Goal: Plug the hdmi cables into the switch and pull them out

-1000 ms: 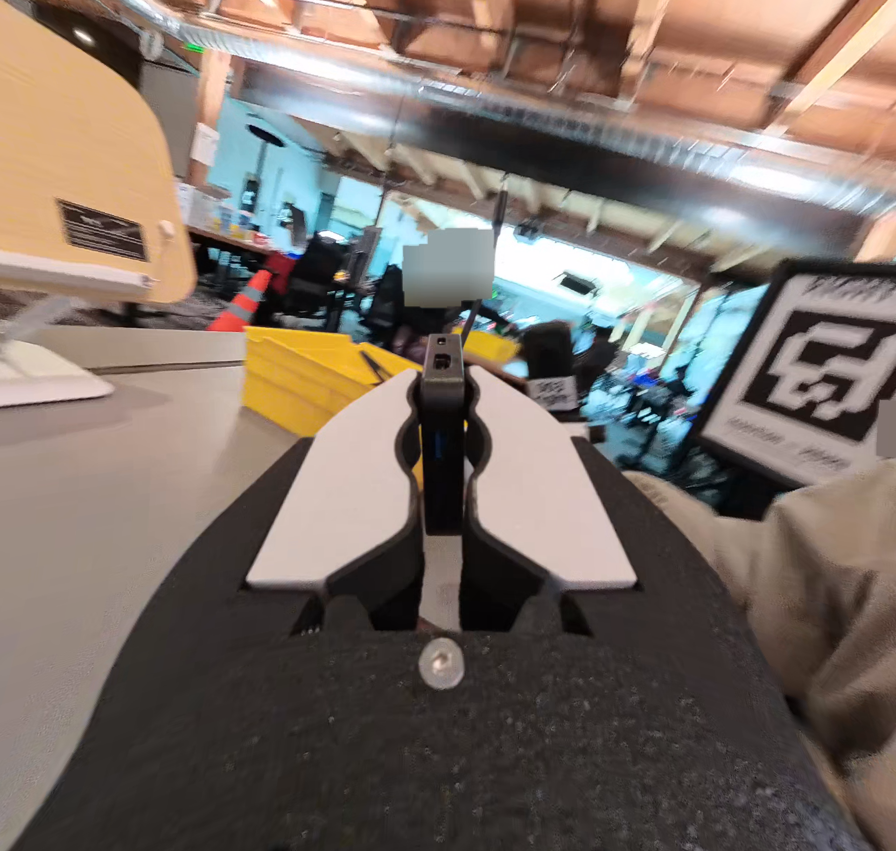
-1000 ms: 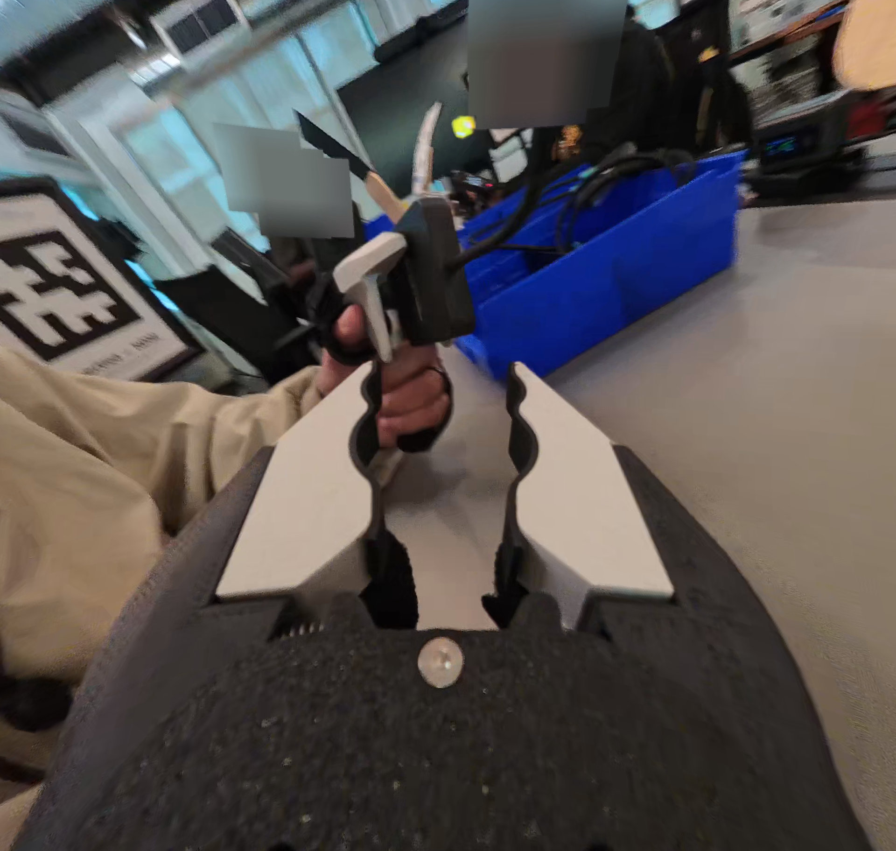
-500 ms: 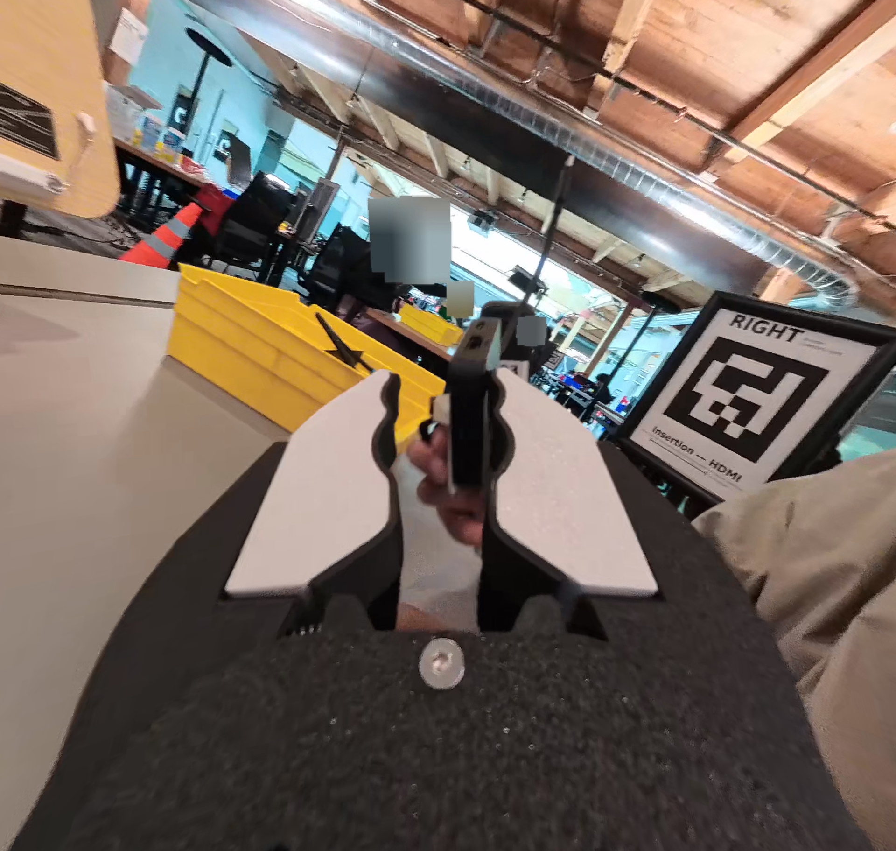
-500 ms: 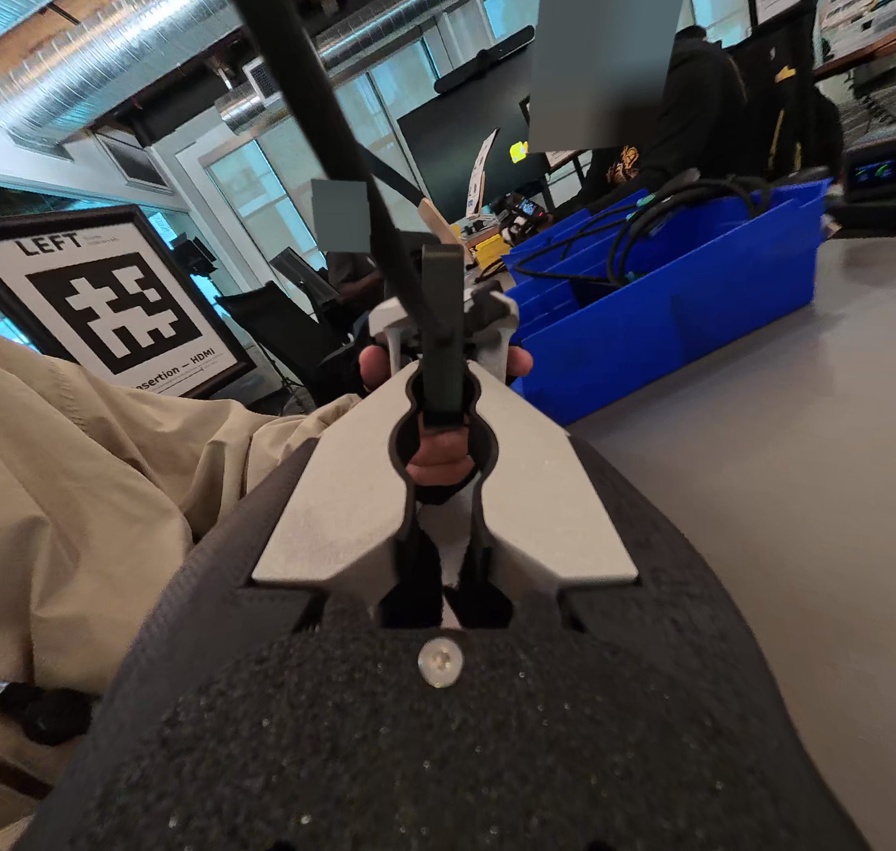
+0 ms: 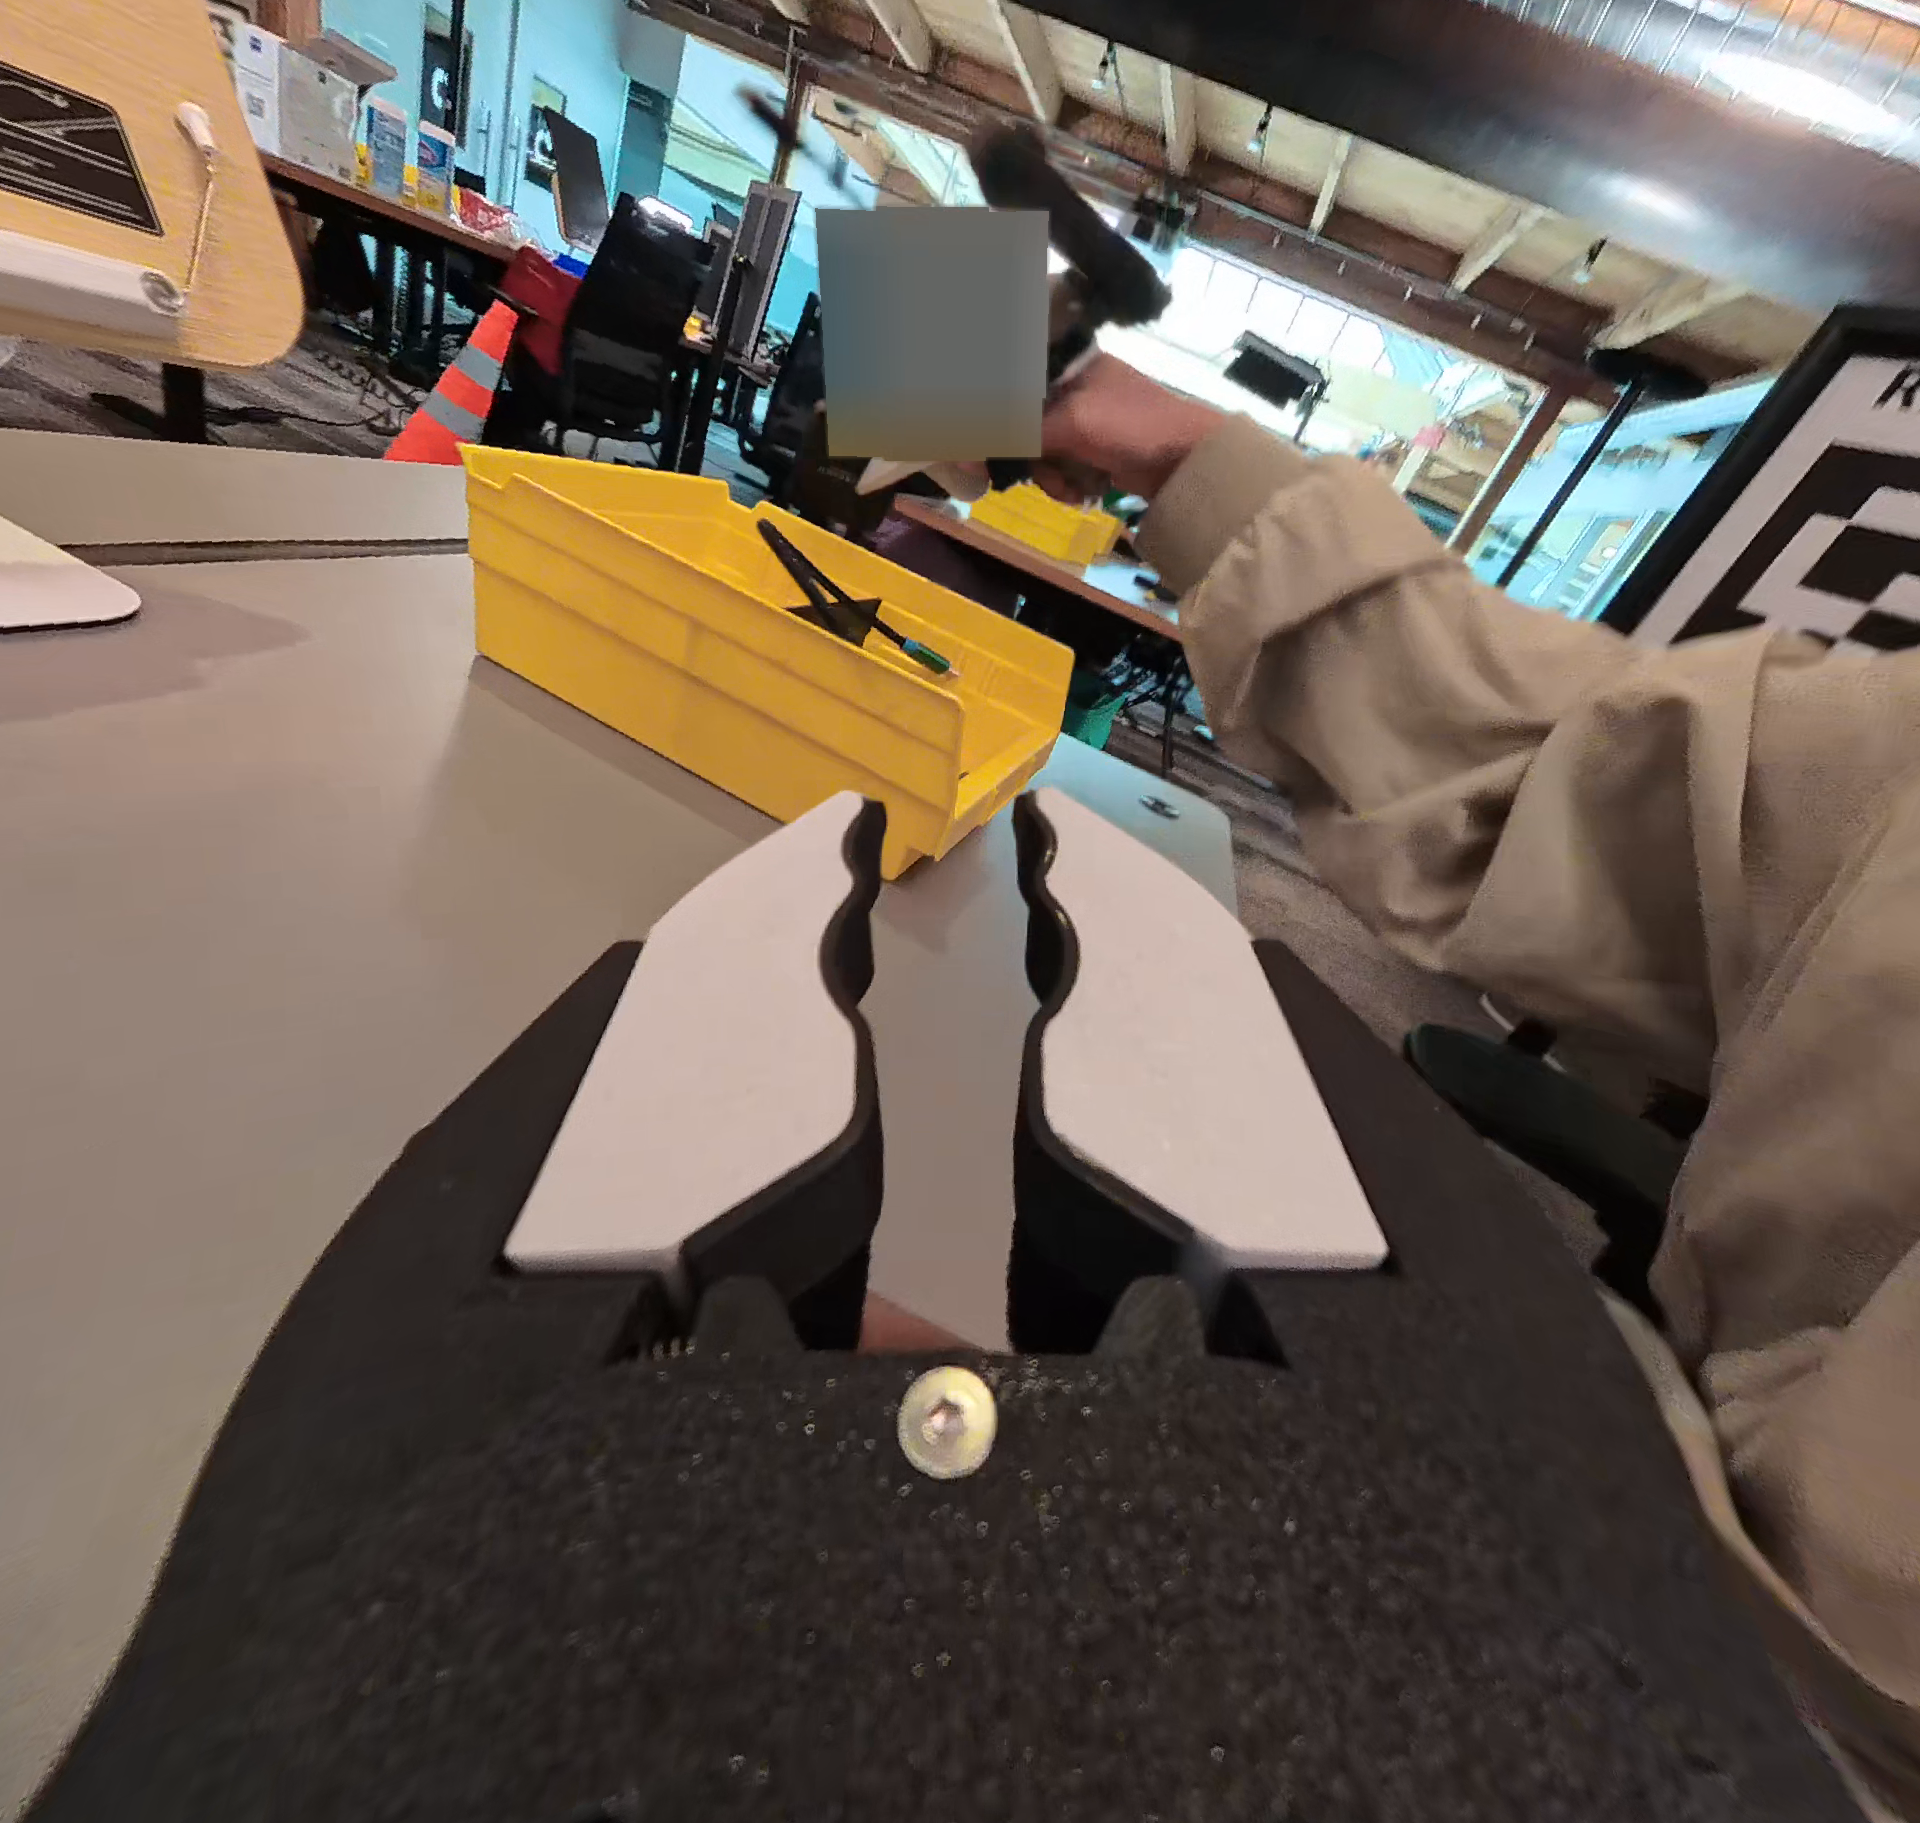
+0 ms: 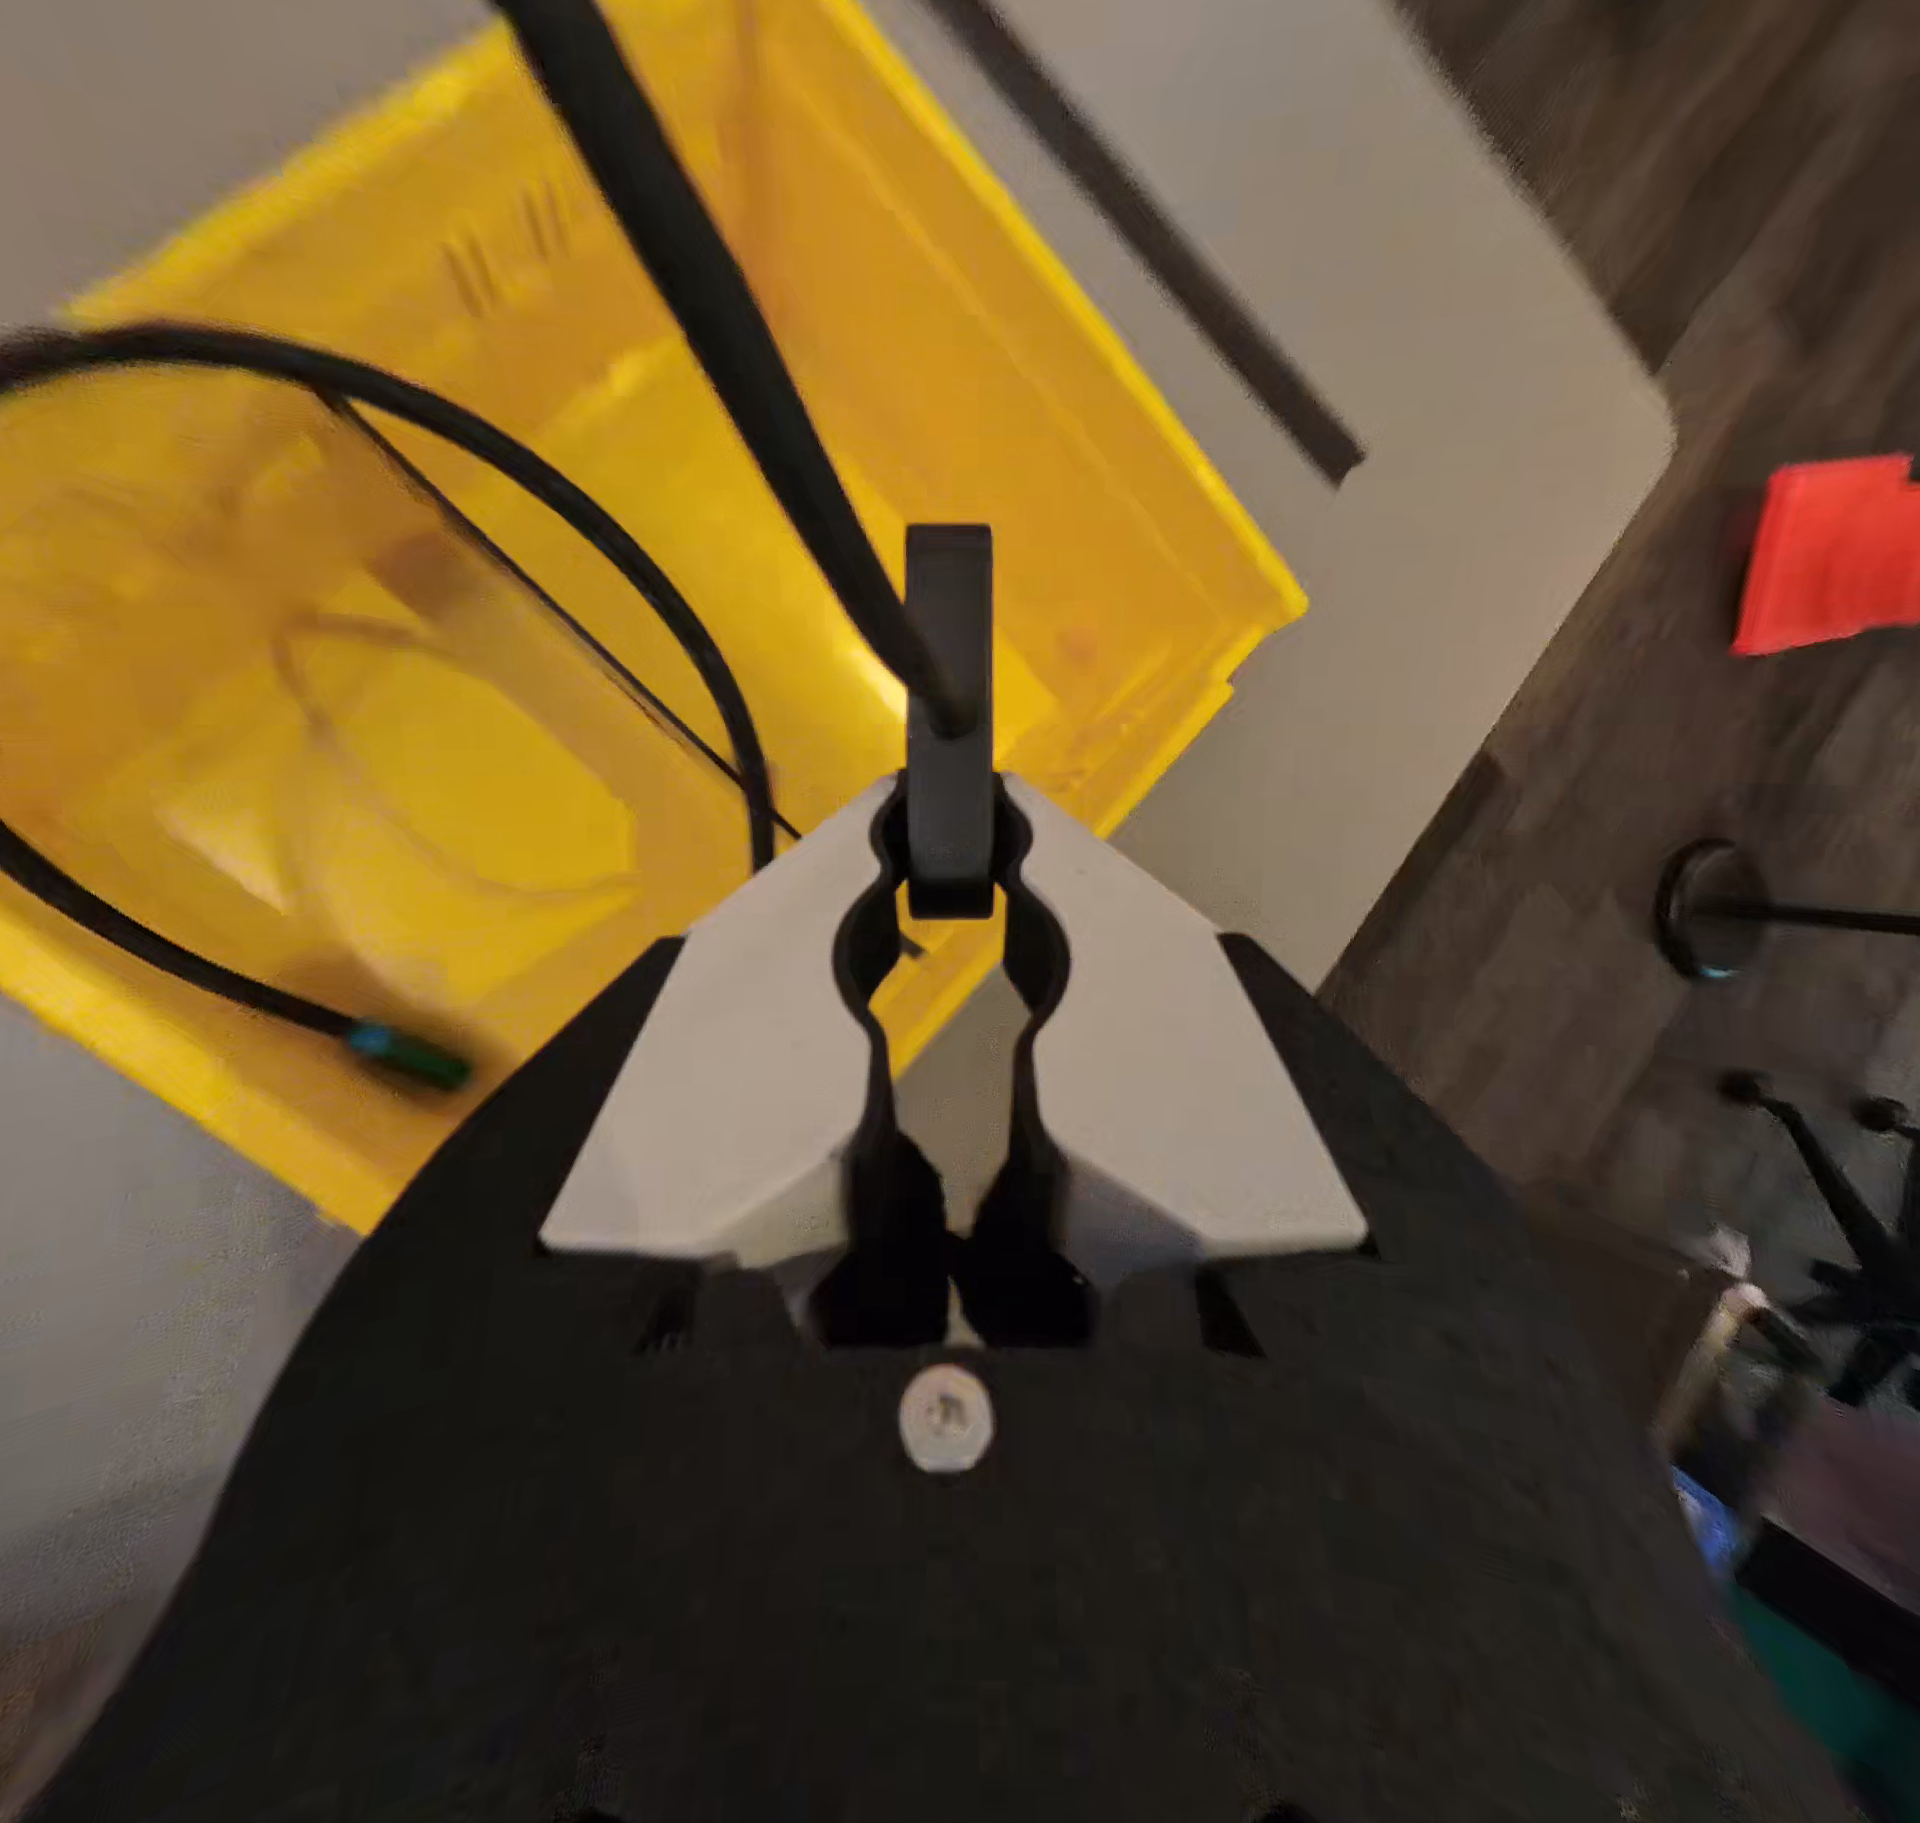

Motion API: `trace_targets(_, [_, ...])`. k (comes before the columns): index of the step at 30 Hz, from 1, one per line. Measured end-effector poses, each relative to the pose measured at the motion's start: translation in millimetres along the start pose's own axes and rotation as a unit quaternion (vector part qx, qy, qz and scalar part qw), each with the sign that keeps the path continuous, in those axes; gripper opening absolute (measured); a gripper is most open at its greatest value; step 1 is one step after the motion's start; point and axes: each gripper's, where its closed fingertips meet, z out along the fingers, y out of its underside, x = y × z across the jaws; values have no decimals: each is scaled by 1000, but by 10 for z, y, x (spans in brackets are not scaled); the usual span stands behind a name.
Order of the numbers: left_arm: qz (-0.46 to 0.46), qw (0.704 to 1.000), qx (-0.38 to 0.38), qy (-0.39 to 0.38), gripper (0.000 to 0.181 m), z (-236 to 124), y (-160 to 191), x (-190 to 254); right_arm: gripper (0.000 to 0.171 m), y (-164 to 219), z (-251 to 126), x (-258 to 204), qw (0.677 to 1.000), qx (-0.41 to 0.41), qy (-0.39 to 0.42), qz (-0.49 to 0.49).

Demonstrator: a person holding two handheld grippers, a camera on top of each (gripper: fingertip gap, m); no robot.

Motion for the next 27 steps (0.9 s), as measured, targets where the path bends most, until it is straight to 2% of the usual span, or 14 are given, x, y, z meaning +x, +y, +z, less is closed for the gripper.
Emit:
trace_targets(1, [8,1000,-4,-1,24,7,12,13,12,35,79,32,999,-30,-13,-16])
trace_targets(5, [30,999,-26,-3,23,31,87,22,12,251,327,37,975,-206,-49,-69])
trace_targets(9, [38,998,-43,-2,23,46,149,38,12,390,501,-61,927,-355,-81,-92])
trace_targets(13, [53,997,-61,0,22,45,216,77,11,456,723,-130,886,-442,-98,-95])
trace_targets(17, [61,995,-75,-3,22,23,275,93,13,407,945,-138,886,-441,-113,-87])
trace_targets(21, [75,994,-85,-12,22,-12,305,79,15,137,1085,-133,929,-337,-111,-108])
trace_targets(23, [83,992,-91,-21,22,-34,317,64,29,37,1001,-89,945,-290,-101,-112])
trace_targets(27, [108,989,-95,-41,23,-74,320,33,33,-203,578,269,980,-176,8,-87])
